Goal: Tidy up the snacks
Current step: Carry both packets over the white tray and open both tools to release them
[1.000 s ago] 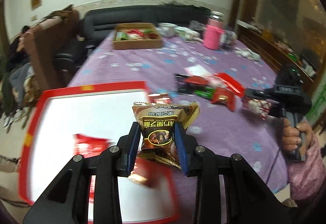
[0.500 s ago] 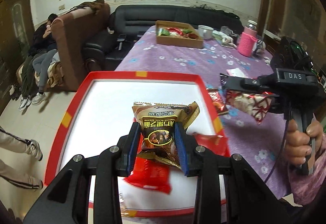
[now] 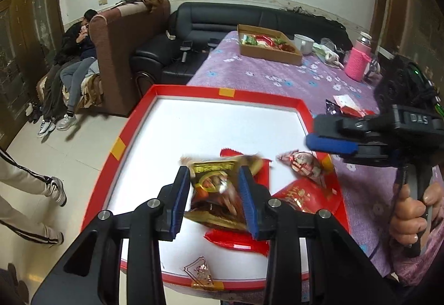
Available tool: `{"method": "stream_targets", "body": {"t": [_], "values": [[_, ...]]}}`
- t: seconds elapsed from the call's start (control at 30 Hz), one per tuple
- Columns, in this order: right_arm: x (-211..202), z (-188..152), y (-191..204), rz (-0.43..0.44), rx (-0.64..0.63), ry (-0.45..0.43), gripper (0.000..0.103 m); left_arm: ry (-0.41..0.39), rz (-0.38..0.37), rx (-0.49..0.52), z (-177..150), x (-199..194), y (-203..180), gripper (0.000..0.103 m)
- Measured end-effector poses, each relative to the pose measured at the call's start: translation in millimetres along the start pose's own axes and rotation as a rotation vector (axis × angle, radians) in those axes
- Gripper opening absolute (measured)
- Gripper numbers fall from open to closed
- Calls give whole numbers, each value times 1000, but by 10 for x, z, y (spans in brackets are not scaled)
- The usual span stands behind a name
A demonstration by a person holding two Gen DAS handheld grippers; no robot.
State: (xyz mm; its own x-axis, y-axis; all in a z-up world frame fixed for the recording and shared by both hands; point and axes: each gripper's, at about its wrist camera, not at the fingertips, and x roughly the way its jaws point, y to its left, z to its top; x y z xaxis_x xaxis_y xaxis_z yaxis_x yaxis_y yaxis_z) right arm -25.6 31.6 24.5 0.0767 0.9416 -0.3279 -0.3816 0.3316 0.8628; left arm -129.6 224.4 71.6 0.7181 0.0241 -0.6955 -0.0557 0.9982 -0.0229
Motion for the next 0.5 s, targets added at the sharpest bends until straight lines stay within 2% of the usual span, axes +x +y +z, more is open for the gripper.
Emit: {"method": "stream_targets", "body": {"t": [0.07,0.23,0.43,0.5], "values": [[-144,24,-6,1,-10,-31,38,-9,-2,-5,20,-22,-14,49],[-640,56,-132,-42,-3,-132,39,-34,-30,30,79,-68,-179,54],[-1419,86,-413,-135,32,-281,42,-41,-93,139,216,-33,-637,57],[-1668,70,-518,-167,49,-325,42,-41,-96,190,260,-2,-817,65]]}}
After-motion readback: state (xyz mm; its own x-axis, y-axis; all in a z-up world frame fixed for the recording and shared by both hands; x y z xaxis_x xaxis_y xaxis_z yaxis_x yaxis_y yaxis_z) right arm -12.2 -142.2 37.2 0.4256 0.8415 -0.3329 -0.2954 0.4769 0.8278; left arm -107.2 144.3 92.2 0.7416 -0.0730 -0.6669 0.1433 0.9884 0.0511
